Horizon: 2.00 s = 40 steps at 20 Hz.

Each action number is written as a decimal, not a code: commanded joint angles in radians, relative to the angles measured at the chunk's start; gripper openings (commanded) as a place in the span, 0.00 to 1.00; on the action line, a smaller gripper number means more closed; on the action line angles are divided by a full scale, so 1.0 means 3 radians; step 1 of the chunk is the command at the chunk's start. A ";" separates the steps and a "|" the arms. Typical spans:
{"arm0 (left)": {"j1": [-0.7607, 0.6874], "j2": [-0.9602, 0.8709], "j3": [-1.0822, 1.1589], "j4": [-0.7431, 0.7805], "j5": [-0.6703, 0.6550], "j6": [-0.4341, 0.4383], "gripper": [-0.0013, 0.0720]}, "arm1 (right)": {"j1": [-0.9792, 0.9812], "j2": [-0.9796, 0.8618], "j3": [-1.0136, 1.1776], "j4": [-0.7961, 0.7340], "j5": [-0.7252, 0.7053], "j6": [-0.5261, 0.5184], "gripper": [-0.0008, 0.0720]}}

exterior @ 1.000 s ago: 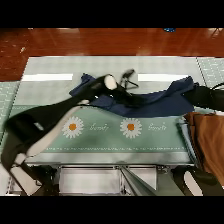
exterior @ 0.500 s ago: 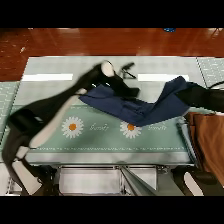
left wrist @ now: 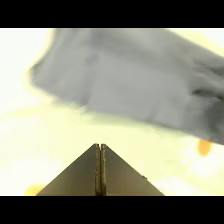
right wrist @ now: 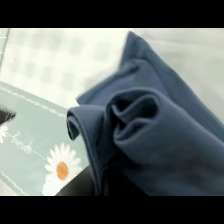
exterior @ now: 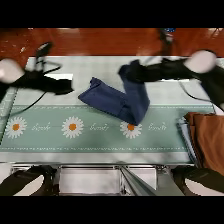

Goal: Fold the shirts.

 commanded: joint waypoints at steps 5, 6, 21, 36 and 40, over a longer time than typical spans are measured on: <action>0.0303 0.1350 -0.1251 -0.0109 0.0163 -0.0125 0.05 | 0.0551 -0.1857 0.1429 0.0553 -0.0118 0.0025 0.06; 0.0296 0.1330 -0.1273 -0.0135 0.0174 -0.0123 0.05 | 0.0573 -0.1995 0.1521 0.0598 -0.0123 0.0033 0.06; 0.0306 0.1195 -0.1286 -0.0200 0.0720 -0.0125 0.05 | -0.0779 0.0043 0.1091 -0.1708 0.1546 0.0383 0.57; 0.0306 0.1194 -0.1286 -0.0271 0.0693 -0.0127 0.05 | -0.0498 0.0443 -0.2714 0.1035 -0.1114 -0.0029 0.59; 0.0306 0.1194 -0.1286 -0.0271 0.0617 -0.0126 0.05 | -0.0374 -0.0197 -0.2288 0.1710 -0.0930 -0.0598 0.59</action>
